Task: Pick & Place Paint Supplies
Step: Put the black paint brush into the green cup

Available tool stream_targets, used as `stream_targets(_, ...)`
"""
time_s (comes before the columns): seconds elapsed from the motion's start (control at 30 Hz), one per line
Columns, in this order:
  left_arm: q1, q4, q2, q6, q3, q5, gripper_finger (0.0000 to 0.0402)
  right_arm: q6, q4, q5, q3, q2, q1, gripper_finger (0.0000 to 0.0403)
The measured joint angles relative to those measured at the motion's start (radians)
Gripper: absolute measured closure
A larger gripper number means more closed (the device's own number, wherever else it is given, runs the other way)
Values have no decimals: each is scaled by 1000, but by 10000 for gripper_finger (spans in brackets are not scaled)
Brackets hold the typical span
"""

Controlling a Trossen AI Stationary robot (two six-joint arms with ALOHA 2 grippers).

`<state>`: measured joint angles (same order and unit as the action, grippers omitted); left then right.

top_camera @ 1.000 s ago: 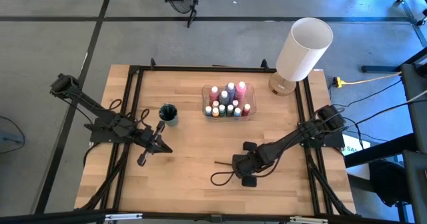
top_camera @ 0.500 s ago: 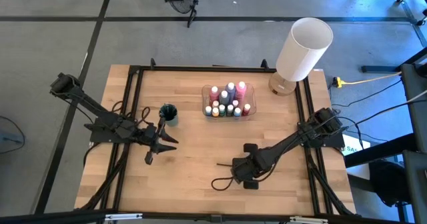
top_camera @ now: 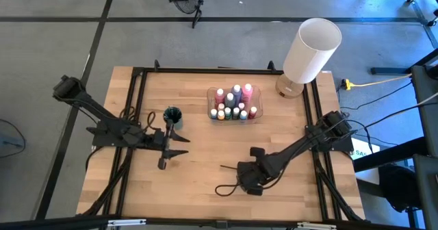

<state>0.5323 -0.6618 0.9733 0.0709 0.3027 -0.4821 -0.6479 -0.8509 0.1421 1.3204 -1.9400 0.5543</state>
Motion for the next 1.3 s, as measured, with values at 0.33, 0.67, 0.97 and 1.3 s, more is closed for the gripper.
stream_targets(0.33, 101, 355, 147, -283, 328, -119, 228, -22, -227, 161, 277, 3, 12, 403)
stream_targets(0.67, 285, 635, 456, -631, 652, -712, 238, -71, -305, 287, 417, 3, 33, 403)
stream_targets(0.97, 288, 645, 689, -982, 805, -987, 240, -71, -295, 200, 470, 3, 23, 403)
stream_targets(1.3, 254, 659, 729, -1018, 839, -1067, 242, -96, -296, 168, 551, 3, 22, 403)
